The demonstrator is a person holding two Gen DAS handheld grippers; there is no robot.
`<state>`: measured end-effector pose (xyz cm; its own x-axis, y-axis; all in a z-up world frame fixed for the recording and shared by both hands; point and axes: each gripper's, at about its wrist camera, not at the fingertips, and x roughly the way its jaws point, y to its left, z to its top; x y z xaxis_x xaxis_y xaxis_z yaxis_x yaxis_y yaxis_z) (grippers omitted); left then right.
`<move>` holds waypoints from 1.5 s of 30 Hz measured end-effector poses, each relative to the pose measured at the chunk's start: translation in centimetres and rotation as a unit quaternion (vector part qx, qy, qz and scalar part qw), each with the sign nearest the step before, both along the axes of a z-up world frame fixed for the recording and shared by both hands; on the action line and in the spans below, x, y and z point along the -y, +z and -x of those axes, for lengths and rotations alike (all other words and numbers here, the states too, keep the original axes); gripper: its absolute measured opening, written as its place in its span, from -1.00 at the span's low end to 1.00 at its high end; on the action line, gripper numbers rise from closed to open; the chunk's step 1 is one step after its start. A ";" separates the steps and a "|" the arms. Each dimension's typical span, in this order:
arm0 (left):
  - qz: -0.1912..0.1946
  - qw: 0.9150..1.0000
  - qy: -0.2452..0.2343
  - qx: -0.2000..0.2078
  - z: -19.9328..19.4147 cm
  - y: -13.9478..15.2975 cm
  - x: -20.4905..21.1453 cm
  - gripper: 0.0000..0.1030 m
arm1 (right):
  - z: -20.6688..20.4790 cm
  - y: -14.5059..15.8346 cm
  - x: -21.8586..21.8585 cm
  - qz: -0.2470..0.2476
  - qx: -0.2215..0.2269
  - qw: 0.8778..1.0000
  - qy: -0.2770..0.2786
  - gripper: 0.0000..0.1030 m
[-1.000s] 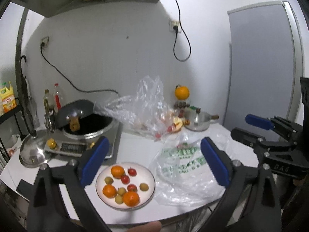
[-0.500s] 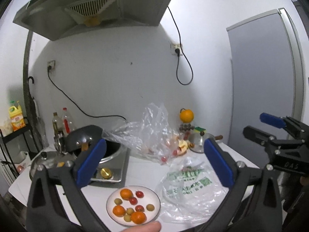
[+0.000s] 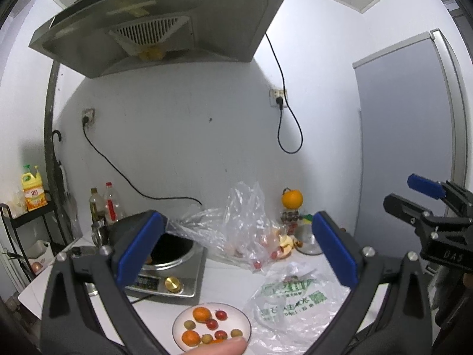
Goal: Organize fruits
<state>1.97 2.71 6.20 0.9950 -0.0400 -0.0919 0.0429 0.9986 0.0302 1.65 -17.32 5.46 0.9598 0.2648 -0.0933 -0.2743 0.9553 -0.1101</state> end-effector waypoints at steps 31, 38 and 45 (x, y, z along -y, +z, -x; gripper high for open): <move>0.006 1.000 -0.008 0.010 0.8 0.3 0.4 0.99 | 0.3 0.8 -0.2 0.003 0.004 1.000 -0.001 0.56; 0.013 1.000 -0.011 0.009 0.8 0.4 0.2 0.99 | 0.2 0.8 -0.3 0.005 0.002 1.000 -0.001 0.56; 0.012 1.000 -0.015 0.006 0.5 0.4 0.3 0.99 | -0.1 0.6 -0.4 0.006 -0.002 1.000 -0.001 0.56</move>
